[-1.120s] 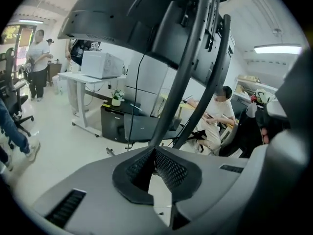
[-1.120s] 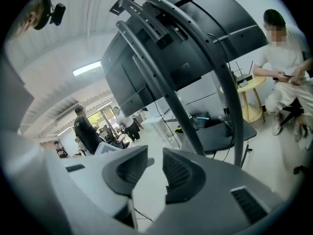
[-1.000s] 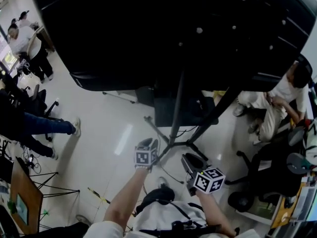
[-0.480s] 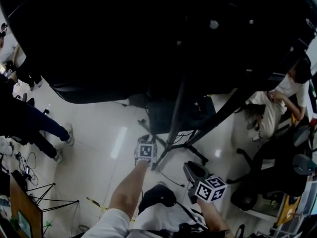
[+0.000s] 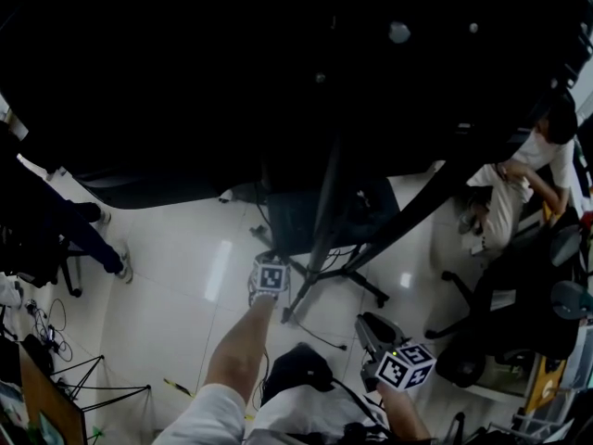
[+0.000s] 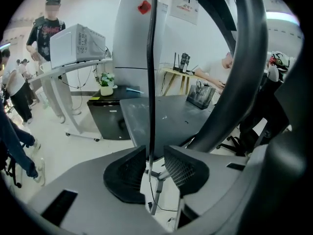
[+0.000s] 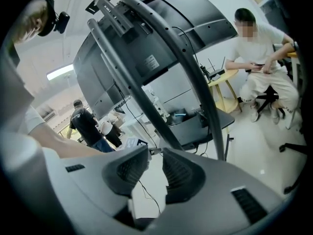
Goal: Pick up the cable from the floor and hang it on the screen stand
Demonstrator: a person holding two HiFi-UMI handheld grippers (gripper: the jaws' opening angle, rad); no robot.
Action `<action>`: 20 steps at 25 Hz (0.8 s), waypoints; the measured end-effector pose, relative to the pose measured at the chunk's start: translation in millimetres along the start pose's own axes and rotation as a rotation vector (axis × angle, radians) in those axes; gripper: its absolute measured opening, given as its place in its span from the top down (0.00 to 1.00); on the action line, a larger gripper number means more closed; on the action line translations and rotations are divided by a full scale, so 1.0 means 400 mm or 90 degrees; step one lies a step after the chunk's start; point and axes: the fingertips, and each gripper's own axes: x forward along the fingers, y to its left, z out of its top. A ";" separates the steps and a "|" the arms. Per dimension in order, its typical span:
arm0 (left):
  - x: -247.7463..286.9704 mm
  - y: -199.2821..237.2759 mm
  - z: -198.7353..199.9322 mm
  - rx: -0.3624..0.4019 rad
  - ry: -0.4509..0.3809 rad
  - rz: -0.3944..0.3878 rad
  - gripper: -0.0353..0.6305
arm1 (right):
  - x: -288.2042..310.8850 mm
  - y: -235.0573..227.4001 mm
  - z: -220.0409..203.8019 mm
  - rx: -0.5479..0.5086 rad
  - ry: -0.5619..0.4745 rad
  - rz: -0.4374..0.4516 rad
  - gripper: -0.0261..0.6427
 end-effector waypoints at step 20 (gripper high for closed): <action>-0.366 -0.263 -0.061 -0.023 -0.045 -0.051 0.91 | -0.119 0.071 -0.021 -0.043 0.050 0.062 0.78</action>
